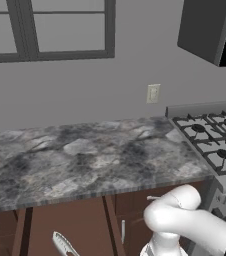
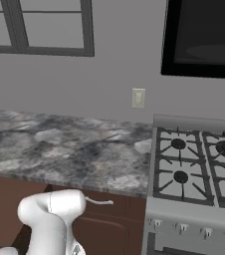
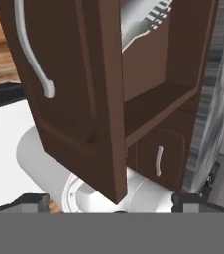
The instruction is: Take the tongs from the drawer on the left and place them on the dining counter next to the tray containing the hot dog.
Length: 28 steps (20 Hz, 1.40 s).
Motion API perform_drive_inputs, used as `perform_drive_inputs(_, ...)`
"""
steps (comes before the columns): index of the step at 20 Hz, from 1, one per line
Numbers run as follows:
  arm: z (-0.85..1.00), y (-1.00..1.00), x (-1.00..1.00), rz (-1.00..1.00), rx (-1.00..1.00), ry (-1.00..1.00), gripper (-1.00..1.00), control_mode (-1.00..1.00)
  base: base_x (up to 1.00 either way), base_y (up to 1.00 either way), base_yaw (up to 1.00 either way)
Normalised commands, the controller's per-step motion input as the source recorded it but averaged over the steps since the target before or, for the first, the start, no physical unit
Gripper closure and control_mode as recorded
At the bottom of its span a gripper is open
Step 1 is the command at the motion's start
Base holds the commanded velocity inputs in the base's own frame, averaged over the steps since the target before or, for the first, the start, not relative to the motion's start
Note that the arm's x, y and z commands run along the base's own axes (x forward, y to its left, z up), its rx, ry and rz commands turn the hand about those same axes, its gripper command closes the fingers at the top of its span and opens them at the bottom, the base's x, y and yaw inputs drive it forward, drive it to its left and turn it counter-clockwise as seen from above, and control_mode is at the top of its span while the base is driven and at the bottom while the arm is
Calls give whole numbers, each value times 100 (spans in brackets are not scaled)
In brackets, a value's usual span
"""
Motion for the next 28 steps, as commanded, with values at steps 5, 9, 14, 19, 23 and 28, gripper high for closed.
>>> perform_drive_inputs(5,0,-15,0,0,6,-1,-100,-100,0,0,0)
perform_drive_inputs(9,6,-36,0,-1,17,-1,-100,-100,0,0,0)
perform_drive_inputs(14,28,-40,4,-3,21,0,-100,-100,0,0,0)
perform_drive_inputs(19,46,-41,12,-4,24,1,-100,-100,0,0,0)
perform_drive_inputs(23,76,-17,22,-7,17,10,-100,-100,0,0,0)
perform_drive_inputs(28,90,-3,21,-14,13,13,-100,-100,0,0,0)
